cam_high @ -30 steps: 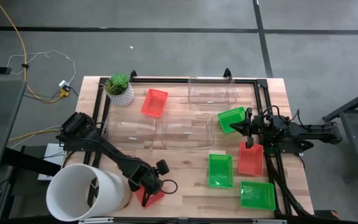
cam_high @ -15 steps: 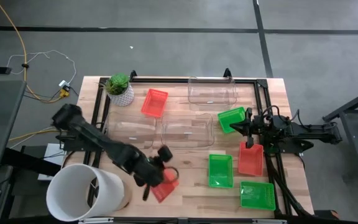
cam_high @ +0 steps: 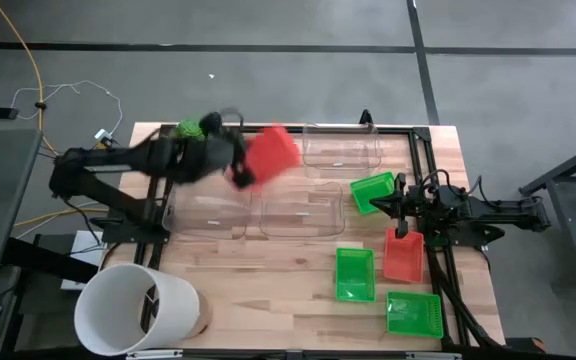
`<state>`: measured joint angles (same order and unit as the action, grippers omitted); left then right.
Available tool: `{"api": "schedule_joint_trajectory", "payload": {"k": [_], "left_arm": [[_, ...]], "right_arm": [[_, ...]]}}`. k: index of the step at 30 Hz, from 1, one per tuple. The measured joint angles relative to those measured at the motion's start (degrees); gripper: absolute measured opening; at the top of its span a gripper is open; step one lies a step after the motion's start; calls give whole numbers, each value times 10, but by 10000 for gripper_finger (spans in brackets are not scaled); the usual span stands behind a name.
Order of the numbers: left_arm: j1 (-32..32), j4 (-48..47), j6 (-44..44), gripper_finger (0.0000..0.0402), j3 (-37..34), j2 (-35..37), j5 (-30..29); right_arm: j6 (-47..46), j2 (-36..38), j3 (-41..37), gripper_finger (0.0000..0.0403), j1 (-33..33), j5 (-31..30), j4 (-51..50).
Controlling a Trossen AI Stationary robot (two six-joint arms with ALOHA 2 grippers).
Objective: Stack baskets by color
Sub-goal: Stack the bottom orange bin on the top orange bin
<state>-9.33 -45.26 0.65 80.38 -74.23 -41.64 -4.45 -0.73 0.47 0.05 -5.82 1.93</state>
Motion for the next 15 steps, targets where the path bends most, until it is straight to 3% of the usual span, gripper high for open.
{"api": "schedule_joint_trajectory", "payload": {"k": [3,7,15], "left_arm": [[-95,-6,109,0,-23,-4,57],[-178,-15,206,0,-70,-14,129],[-231,-6,294,0,-160,-13,141]], "right_arm": [[0,0,0,0,0,0,0],[0,0,0,0,0,0,0],[0,0,0,0,0,0,0]]}}
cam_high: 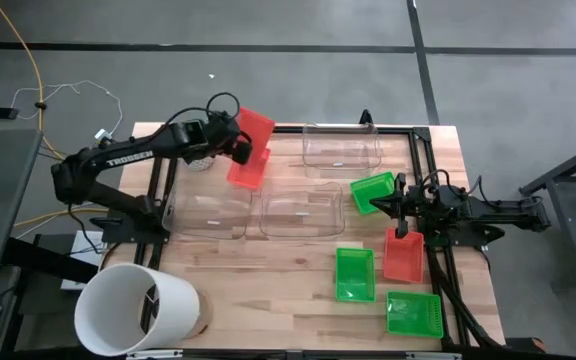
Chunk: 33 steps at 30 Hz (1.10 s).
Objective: Stack baskets by color
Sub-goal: Stack the bottom orange bin on the top orange bin
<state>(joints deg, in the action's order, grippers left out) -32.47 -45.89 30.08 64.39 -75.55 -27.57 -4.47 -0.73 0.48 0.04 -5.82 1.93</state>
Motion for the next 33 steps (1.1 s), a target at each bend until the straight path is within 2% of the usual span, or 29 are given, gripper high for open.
{"api": "schedule_joint_trajectory", "payload": {"k": [5,12,16,23,33], "left_arm": [[-14,37,24,0,-45,0,28],[-25,34,78,0,-77,-11,46],[-18,39,89,0,-80,-39,68],[-11,39,94,0,-80,-101,70],[-11,52,105,0,-80,-114,103]], "right_arm": [[0,0,0,0,0,0,0],[0,0,0,0,0,0,0],[0,0,0,0,0,0,0],[0,0,0,0,0,0,0],[0,0,0,0,0,0,0]]}}
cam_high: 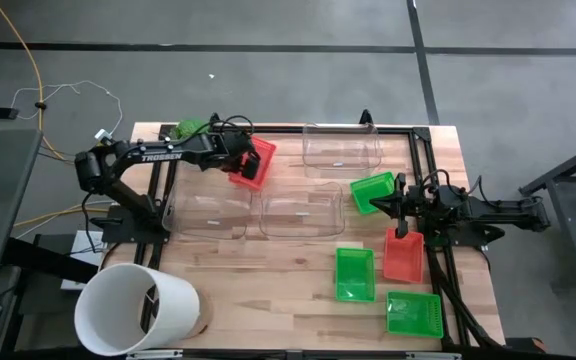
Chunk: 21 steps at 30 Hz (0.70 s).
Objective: Stack baskets by color
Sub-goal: Stack the bottom orange bin on the top orange bin
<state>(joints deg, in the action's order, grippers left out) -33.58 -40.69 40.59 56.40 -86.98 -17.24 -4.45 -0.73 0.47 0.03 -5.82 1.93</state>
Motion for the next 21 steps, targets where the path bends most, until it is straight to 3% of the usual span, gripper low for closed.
{"api": "schedule_joint_trajectory", "payload": {"k": [11,21], "left_arm": [[0,0,4,5,0,0,12],[0,4,-7,80,0,0,12]], "right_arm": [[0,0,0,0,0,0,0],[0,0,0,0,0,0,0]]}}
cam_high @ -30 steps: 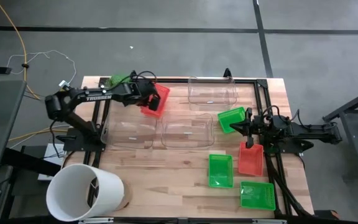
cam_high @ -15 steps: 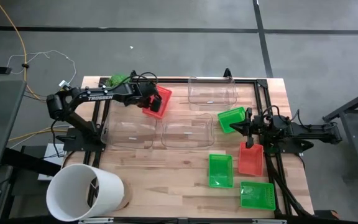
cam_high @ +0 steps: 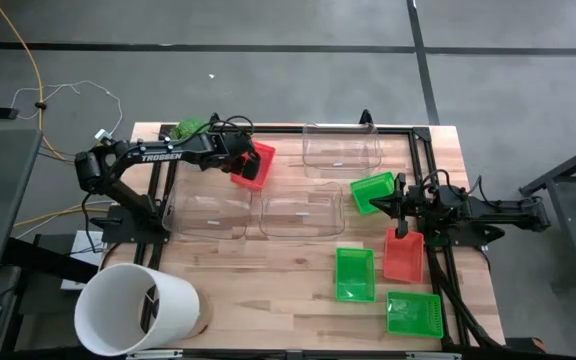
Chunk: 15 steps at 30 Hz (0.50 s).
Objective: Stack baskets by color
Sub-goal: Stack the bottom orange bin on the top orange bin, then stack the bottom orange bin on the top orange bins
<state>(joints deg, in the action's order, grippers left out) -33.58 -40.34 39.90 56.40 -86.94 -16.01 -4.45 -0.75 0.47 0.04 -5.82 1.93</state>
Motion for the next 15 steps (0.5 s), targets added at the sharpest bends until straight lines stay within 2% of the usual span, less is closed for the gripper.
{"api": "schedule_joint_trajectory", "payload": {"k": [8,15], "left_arm": [[0,-6,-37,148,30,0,9],[21,19,-111,181,92,10,17]], "right_arm": [[0,0,0,0,0,0,0],[0,0,0,0,0,0,0]]}}
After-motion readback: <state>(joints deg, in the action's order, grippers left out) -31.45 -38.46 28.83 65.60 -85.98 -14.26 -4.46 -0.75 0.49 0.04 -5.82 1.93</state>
